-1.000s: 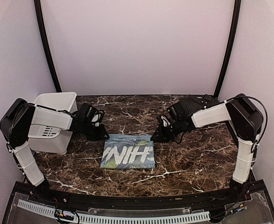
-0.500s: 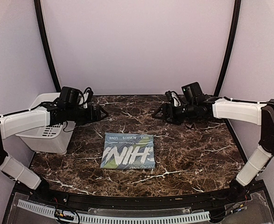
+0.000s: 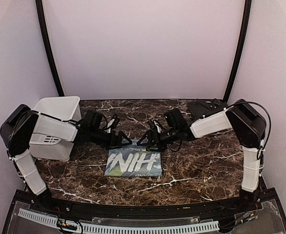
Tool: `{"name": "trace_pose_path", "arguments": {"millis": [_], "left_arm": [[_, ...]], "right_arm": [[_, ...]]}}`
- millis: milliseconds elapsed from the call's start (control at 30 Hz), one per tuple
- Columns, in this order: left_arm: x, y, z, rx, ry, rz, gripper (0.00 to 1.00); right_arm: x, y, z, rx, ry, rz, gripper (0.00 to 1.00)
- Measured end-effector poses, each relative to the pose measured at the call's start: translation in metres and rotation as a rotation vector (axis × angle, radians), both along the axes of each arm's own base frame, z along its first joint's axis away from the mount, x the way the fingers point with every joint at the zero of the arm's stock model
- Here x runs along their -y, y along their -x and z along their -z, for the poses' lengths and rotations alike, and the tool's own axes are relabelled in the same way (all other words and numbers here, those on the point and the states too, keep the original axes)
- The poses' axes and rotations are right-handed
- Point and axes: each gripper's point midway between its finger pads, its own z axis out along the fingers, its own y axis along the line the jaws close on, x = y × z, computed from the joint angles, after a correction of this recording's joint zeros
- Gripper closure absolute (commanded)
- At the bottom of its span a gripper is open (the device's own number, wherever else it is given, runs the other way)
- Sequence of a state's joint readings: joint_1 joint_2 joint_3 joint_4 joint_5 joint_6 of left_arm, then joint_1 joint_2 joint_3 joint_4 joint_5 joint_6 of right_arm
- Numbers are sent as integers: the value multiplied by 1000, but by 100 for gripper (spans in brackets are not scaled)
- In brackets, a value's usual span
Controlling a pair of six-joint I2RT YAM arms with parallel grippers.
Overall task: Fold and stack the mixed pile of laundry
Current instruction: Move the square-folded T-shirt to the center of the board.
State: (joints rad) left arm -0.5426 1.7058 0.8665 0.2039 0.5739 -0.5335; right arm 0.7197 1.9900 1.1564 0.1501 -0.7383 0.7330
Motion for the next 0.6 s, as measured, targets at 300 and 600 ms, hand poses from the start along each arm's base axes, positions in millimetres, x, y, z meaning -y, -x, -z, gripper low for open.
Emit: {"name": "trace_pose_path", "arguments": {"millis": [300,600], "left_arm": [[23,-49,28,9,41,-11,8],[16,-92,18,68,6,-69,2]], "right_arm": [[8,-57,22,-12,-32,91,16],[34,-92,16,30,-18,158,16]]}}
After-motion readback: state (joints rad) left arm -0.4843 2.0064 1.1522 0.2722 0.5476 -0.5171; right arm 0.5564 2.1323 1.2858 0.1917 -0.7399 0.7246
